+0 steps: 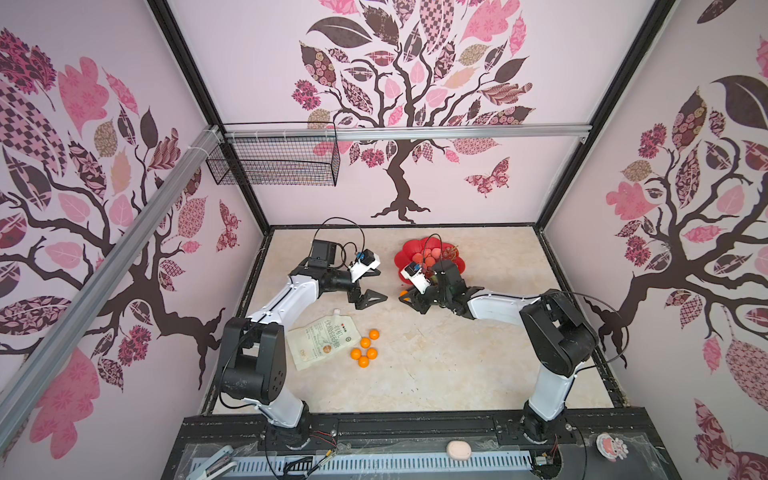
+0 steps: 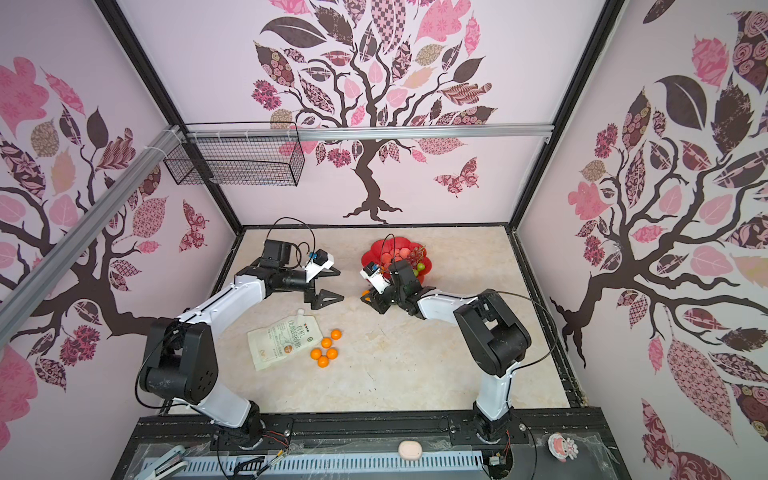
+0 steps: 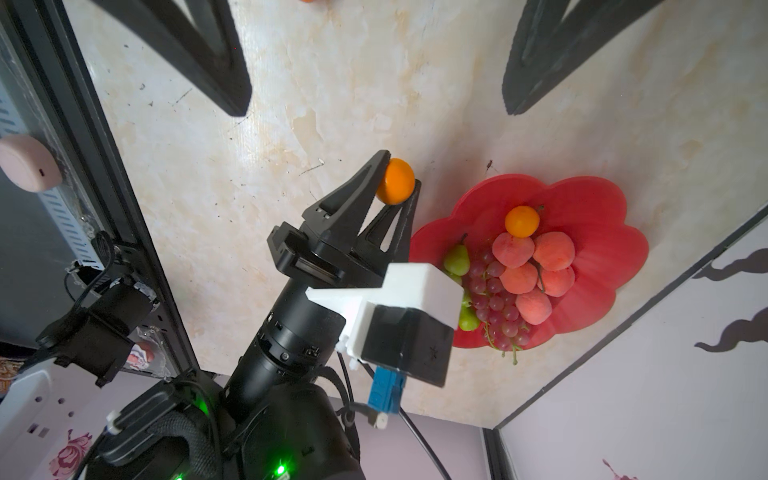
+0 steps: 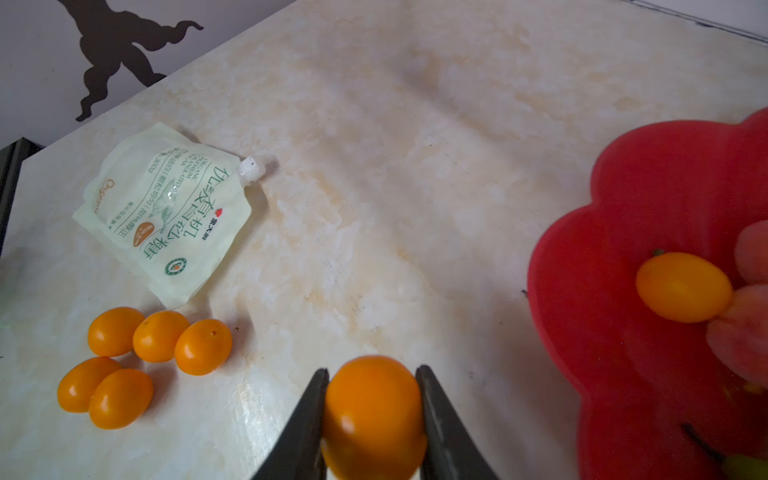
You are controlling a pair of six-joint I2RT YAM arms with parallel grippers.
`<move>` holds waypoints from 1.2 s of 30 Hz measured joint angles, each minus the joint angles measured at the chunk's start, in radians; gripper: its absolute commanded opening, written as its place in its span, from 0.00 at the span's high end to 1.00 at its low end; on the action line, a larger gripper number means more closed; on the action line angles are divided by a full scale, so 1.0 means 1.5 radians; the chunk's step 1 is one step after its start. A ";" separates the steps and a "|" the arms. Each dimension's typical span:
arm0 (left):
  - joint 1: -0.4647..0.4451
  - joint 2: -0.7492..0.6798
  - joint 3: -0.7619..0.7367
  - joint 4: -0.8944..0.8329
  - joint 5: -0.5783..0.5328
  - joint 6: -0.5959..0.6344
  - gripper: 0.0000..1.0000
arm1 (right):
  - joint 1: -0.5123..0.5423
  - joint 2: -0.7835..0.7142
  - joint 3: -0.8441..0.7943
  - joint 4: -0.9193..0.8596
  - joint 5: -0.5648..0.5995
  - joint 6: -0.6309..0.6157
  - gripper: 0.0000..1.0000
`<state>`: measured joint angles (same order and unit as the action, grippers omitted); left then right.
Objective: Place and organize the fake fruits in the fruit bowl
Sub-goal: 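Carry the orange ball over the bowl with the right gripper while the left gripper approaches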
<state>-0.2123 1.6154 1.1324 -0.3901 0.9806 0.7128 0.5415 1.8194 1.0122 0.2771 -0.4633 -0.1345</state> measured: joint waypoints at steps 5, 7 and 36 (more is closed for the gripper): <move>-0.010 0.015 -0.002 0.086 -0.052 -0.104 0.01 | -0.037 -0.013 -0.006 0.004 0.006 0.031 0.75; -0.010 0.023 -0.002 0.123 -0.075 -0.149 0.01 | -0.049 -0.014 -0.006 0.008 0.011 0.046 0.75; -0.073 0.113 0.019 0.199 -0.274 -0.385 0.02 | -0.068 0.104 0.233 -0.215 0.163 0.216 0.76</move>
<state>-0.3225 1.7851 1.1606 -0.0917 0.5690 0.1349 0.4389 1.9747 1.3621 -0.0460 -0.2192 0.1890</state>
